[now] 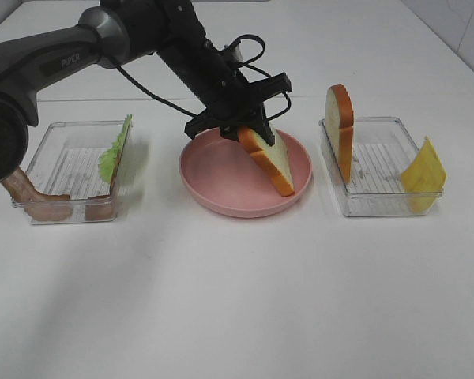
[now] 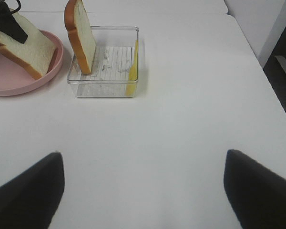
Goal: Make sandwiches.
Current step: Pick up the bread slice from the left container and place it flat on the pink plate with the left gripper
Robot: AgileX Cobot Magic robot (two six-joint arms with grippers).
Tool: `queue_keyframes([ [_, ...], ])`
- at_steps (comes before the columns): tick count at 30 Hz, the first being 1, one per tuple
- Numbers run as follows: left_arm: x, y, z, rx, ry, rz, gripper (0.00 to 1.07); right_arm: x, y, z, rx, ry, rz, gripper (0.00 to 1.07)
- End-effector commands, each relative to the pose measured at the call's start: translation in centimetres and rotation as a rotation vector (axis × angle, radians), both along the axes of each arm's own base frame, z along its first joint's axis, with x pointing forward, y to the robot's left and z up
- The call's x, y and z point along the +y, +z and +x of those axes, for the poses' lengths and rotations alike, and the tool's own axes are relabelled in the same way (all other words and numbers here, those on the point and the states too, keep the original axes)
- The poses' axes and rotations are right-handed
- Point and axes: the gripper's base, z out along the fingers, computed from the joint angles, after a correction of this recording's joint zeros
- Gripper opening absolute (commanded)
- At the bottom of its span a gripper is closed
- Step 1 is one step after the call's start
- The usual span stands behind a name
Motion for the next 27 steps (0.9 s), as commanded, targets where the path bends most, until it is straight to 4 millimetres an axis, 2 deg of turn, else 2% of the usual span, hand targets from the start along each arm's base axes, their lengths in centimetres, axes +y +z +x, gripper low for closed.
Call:
queue_keyframes([
  [1, -0.3, -0.1, -0.2, 0.016, -0.003, -0.01, 0.02, 0.0, -0.1, -0.2, -0.018, -0.005, 0.007, 0.82],
  [3, -0.3, -0.5, -0.2, 0.031, -0.008, -0.006, 0.08, 0.0, -0.1, -0.2, -0.018, -0.005, 0.007, 0.82],
  [6, -0.3, -0.5, -0.3, 0.035, -0.01, -0.004, 0.1, 0.0, -0.1, -0.2, -0.018, -0.005, 0.007, 0.82],
  [8, -0.3, -0.7, -0.3, 0.042, -0.014, 0.002, 0.18, 0.0, -0.1, -0.2, -0.018, -0.005, 0.007, 0.82],
  [9, -0.3, -0.7, -0.3, 0.042, -0.014, 0.002, 0.18, 0.0, -0.1, -0.2, -0.018, -0.005, 0.007, 0.82],
  [11, -0.2, -0.5, -0.3, 0.036, -0.016, 0.007, 0.36, 0.0, -0.1, -0.2, -0.018, -0.005, 0.007, 0.82],
  [12, -0.2, -0.5, -0.3, 0.036, -0.016, 0.007, 0.36, 0.0, -0.1, -0.2, -0.018, -0.005, 0.007, 0.82],
  [14, 0.0, -0.7, -0.4, 0.037, -0.03, 0.043, 0.68, 0.0, -0.1, -0.2, -0.018, -0.005, 0.007, 0.82],
  [15, 0.0, -0.7, -0.4, 0.037, -0.03, 0.043, 0.68, 0.0, -0.1, -0.2, -0.018, -0.005, 0.007, 0.82],
  [16, 0.1, -0.8, -0.4, 0.038, -0.034, 0.053, 0.75, 0.0, -0.1, -0.2, -0.018, -0.005, 0.007, 0.82],
  [17, 0.1, -0.8, -0.4, 0.038, -0.034, 0.053, 0.75, 0.0, -0.1, -0.2, -0.018, -0.005, 0.007, 0.82],
  [18, 0.2, -0.6, -0.5, 0.041, -0.041, 0.061, 0.83, 0.0, -0.1, -0.2, -0.018, -0.005, 0.007, 0.82],
  [22, 0.2, 0.0, -0.6, 0.038, -0.058, 0.071, 0.84, 0.0, -0.1, -0.2, -0.018, -0.005, 0.007, 0.82],
  [24, 0.5, 1.4, -0.6, 0.027, -0.086, 0.11, 0.84, 0.0, -0.1, -0.2, -0.018, -0.005, 0.007, 0.82],
  [27, 1.0, 2.4, -0.6, 0.003, -0.094, 0.167, 0.84, 0.0, -0.1, -0.2, -0.018, -0.005, 0.007, 0.82],
])
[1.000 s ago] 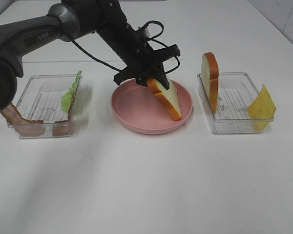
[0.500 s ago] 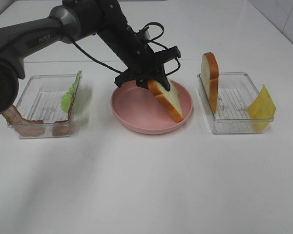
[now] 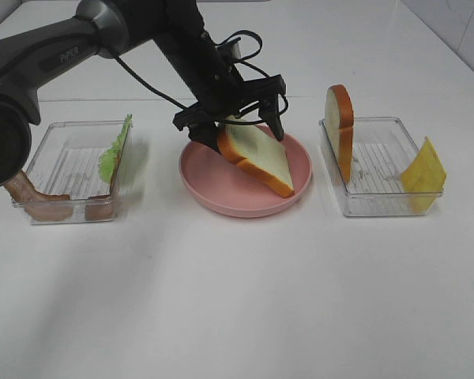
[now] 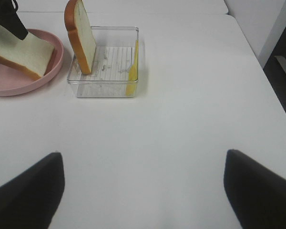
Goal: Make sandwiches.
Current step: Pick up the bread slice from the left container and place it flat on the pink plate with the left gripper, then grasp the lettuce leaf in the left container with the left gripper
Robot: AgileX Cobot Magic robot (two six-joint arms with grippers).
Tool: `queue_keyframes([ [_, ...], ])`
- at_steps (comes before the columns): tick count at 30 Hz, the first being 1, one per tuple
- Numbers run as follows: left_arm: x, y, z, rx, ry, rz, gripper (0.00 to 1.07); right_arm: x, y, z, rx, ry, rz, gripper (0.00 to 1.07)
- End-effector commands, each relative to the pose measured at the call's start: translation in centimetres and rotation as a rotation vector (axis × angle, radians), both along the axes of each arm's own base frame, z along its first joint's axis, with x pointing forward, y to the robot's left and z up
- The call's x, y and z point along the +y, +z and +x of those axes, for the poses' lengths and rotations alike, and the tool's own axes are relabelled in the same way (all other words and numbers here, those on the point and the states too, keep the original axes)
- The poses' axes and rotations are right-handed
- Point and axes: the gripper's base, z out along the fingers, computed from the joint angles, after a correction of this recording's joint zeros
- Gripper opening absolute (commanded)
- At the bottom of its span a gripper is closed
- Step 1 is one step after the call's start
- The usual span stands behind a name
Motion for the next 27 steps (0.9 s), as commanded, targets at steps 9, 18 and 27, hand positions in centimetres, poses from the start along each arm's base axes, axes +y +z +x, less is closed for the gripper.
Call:
queue_keyframes([
  [9, 0.5, 3.4, -0.4, -0.044, -0.005, 0.04, 0.84, 0.0, -0.1, -0.2, -0.018, -0.005, 0.007, 0.82],
  [18, 0.8, 5.3, -0.6, -0.092, -0.018, 0.05, 0.83, 0.0, -0.1, -0.2, -0.018, -0.005, 0.007, 0.82],
  [27, 2.0, 7.5, -1.4, -0.159, -0.051, 0.134, 0.82, 0.0, -0.1, -0.2, -0.018, -0.005, 0.007, 0.82],
])
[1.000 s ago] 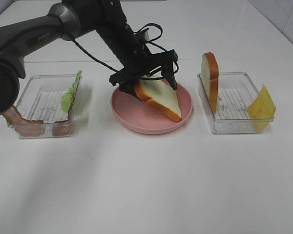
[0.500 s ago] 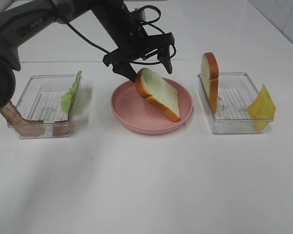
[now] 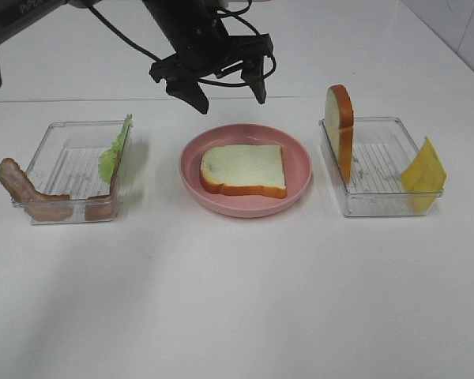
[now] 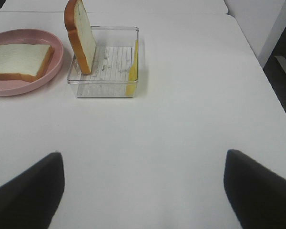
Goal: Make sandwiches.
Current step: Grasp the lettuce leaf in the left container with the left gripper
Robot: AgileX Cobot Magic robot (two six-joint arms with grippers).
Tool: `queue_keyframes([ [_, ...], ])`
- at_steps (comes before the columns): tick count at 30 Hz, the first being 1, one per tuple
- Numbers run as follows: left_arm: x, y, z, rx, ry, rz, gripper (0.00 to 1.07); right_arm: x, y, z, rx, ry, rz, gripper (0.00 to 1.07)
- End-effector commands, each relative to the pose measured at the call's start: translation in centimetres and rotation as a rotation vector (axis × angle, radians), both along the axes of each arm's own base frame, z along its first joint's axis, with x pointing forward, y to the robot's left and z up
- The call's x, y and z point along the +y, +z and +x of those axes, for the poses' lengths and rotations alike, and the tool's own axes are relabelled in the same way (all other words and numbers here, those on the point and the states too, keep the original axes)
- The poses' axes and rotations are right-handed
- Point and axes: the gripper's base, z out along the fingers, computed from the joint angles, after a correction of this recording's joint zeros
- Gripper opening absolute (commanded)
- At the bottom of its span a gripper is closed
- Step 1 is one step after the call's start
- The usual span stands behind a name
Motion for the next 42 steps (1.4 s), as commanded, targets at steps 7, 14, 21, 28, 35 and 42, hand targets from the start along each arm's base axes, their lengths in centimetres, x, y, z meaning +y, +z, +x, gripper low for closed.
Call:
queue_keyframes([
  [7, 2.0, 4.9, -1.0, -0.101, -0.032, 0.09, 0.82, 0.0, -0.1, -0.2, -0.018, -0.005, 0.007, 0.82],
  [14, 7.3, 7.2, -0.9, -0.118, 0.038, 0.161, 0.8, 0.0, -0.1, -0.2, -0.018, -0.005, 0.007, 0.82],
  [21, 12.4, 4.8, -1.3, 0.009, 0.115, 0.252, 0.8, 0.0, -0.1, -0.2, -0.018, -0.005, 0.007, 0.82],
  [28, 13.5, 2.3, -0.6, 0.063, 0.113, 0.279, 0.79, 0.0, -0.1, -0.2, -0.018, -0.005, 0.007, 0.82],
  [35, 13.4, -0.8, 0.1, 0.119, 0.105, 0.309, 0.79, 0.0, -0.1, -0.2, -0.018, -0.005, 0.007, 0.82],
  [42, 12.9, -3.9, 1.5, 0.088, 0.093, 0.314, 0.79, 0.0, -0.1, -0.2, -0.018, -0.005, 0.007, 0.82],
])
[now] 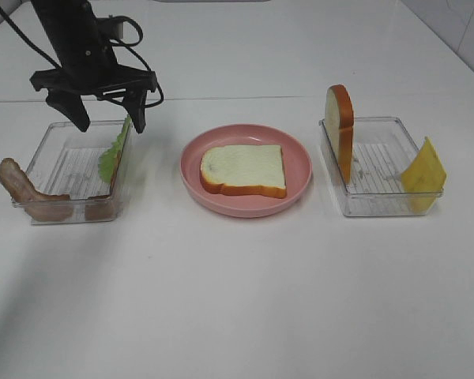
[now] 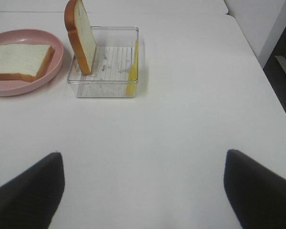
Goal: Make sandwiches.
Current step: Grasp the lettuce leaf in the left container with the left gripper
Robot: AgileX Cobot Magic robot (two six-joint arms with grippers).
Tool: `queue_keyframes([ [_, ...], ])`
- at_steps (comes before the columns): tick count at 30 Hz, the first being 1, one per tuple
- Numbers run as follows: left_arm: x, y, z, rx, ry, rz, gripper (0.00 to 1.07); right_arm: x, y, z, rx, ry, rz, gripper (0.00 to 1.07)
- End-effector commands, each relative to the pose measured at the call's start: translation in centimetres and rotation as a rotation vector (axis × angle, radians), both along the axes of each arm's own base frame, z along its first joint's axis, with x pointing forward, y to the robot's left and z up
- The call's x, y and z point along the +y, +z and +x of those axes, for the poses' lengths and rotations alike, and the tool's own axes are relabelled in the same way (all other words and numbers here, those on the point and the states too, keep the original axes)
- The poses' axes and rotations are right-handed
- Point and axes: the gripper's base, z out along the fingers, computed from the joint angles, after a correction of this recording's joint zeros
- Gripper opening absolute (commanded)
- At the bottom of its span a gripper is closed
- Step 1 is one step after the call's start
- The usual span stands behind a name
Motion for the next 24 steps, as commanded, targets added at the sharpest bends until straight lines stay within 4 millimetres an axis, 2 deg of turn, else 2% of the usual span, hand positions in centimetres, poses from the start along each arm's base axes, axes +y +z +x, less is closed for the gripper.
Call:
queue_keyframes([
  [1, -0.3, -0.5, 0.3, -0.02, -0.018, 0.003, 0.79, 0.0, -0.1, -0.2, -0.018, -0.005, 0.007, 0.82],
  [8, -0.3, -2.2, 0.6, 0.002, -0.018, 0.012, 0.77, 0.0, -0.1, -0.2, -0.018, -0.005, 0.007, 0.82],
  [11, -0.3, -2.2, 0.6, 0.002, -0.018, 0.012, 0.76, 0.0, -0.1, -0.2, -0.018, -0.005, 0.007, 0.82],
  [13, -0.3, -2.3, 0.6, 0.002, -0.017, 0.012, 0.68, 0.0, -0.1, -0.2, -0.018, -0.005, 0.007, 0.82],
  [16, -0.4, -2.5, 0.6, 0.004, -0.017, 0.012, 0.64, 0.0, -0.1, -0.2, -0.018, -0.005, 0.007, 0.82],
  [18, -0.4, -2.8, 0.7, 0.006, -0.017, 0.013, 0.42, 0.0, -0.1, -0.2, -0.018, -0.005, 0.007, 0.82],
  [19, -0.4, -2.8, 0.7, 0.006, -0.017, 0.013, 0.42, 0.0, -0.1, -0.2, -0.018, -0.005, 0.007, 0.82],
  [20, -0.4, -2.8, 0.8, 0.003, -0.016, 0.012, 0.34, 0.0, -0.1, -0.2, -0.018, -0.005, 0.007, 0.82],
  [21, -0.4, -2.9, 0.9, -0.008, -0.018, 0.01, 0.18, 0.0, -0.1, -0.2, -0.018, -0.005, 0.007, 0.82],
  [22, -0.4, -2.9, 0.9, -0.008, -0.018, 0.01, 0.18, 0.0, -0.1, -0.2, -0.018, -0.005, 0.007, 0.82],
  [24, -0.4, -2.9, 1.0, -0.019, -0.037, 0.011, 0.0, 0.0, -0.1, -0.2, -0.018, -0.005, 0.007, 0.82],
])
